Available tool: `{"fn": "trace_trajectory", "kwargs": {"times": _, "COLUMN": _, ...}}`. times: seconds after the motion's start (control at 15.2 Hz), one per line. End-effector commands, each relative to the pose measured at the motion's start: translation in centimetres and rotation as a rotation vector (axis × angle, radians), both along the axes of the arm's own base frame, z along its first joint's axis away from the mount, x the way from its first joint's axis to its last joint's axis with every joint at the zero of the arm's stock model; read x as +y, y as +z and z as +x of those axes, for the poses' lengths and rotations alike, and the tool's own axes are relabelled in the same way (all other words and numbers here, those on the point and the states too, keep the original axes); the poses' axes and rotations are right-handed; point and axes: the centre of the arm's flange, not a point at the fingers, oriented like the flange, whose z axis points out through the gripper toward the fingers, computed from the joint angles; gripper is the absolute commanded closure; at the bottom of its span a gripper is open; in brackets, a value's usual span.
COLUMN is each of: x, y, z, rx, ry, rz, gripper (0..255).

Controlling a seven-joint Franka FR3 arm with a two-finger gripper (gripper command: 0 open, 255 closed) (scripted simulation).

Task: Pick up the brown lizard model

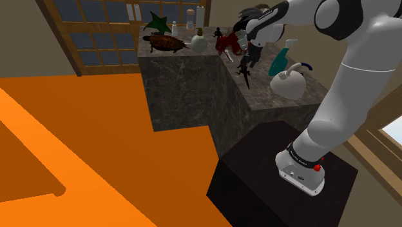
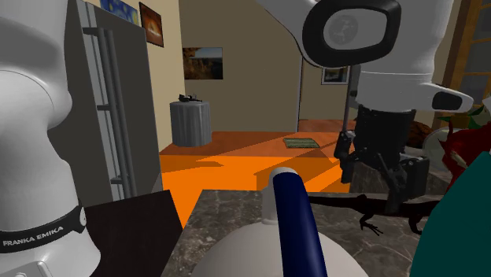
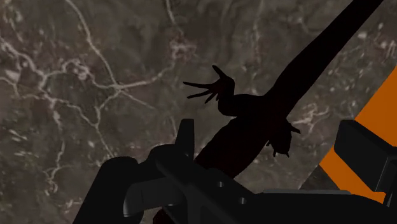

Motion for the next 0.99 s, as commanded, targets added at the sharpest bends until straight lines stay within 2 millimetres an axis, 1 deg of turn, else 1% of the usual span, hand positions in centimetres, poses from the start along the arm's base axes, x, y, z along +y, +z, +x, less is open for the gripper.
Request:
{"fn": "trace_trajectory", "kwargs": {"times": 0.0, "x": -0.1, "y": -0.9, "z": 0.0, "rx": 0.0, "ry": 0.0, "rz": 0.0, "gripper": 0}}
{"fn": "trace_trajectory", "kwargs": {"times": 0.13, "x": -0.1, "y": -1.2, "z": 0.0, "rx": 0.0, "ry": 0.0, "rz": 0.0, "gripper": 0}}
{"fn": "trace_trajectory", "kwargs": {"times": 0.2, "x": -0.1, "y": -1.2, "z": 0.0, "rx": 0.0, "ry": 0.0, "rz": 0.0, "gripper": 255}}
{"fn": "trace_trajectory", "kwargs": {"times": 0.79, "x": -0.1, "y": -1.2, "z": 0.0, "rx": 0.0, "ry": 0.0, "rz": 0.0, "gripper": 255}}
{"fn": "trace_trajectory", "kwargs": {"times": 0.92, "x": -0.1, "y": -0.2, "z": 0.0, "rx": 0.0, "ry": 0.0, "rz": 0.0, "gripper": 255}}
